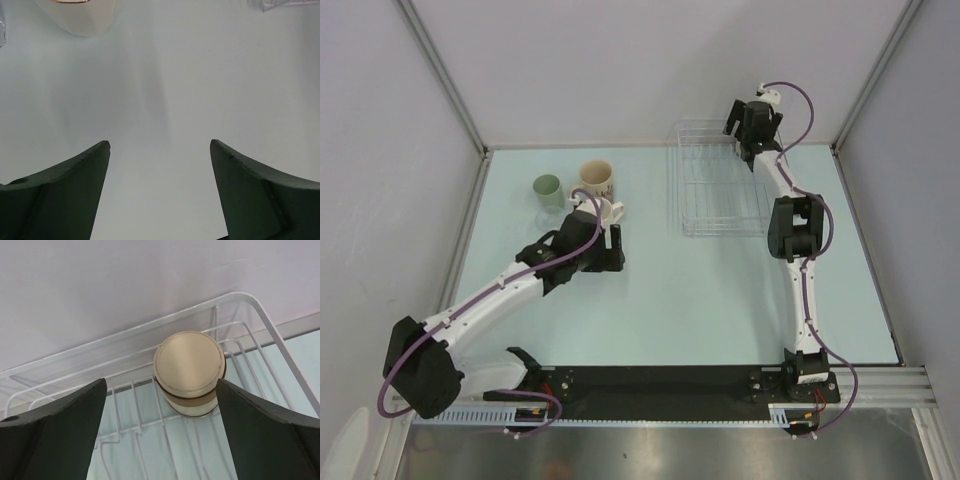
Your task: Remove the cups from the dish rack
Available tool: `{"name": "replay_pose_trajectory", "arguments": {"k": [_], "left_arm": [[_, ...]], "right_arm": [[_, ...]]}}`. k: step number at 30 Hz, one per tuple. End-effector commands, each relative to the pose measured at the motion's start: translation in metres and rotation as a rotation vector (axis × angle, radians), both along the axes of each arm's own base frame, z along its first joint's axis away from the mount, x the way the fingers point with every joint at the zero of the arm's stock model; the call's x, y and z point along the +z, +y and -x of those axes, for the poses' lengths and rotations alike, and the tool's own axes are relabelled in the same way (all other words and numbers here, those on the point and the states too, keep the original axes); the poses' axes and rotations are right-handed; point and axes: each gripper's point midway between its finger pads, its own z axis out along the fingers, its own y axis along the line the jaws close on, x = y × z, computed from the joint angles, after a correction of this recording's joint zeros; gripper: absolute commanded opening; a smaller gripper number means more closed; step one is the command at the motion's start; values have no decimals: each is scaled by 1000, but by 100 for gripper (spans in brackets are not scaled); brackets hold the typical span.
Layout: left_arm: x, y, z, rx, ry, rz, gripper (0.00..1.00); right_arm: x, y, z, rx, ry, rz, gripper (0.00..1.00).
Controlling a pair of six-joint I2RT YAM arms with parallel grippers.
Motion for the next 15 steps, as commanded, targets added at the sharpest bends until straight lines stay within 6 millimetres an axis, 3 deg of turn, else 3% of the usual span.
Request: {"name": "replay_pose_trajectory", "arguments": {"k": [1,15], "left_arm": [[3,-7,-4,-15,-25,14,87],[-6,-9,-5,-19,-3,0,87]], "right_arm": [[11,-13,-6,-36,-28,24,97],[-20,-32,-13,-69,2,30,98]]}}
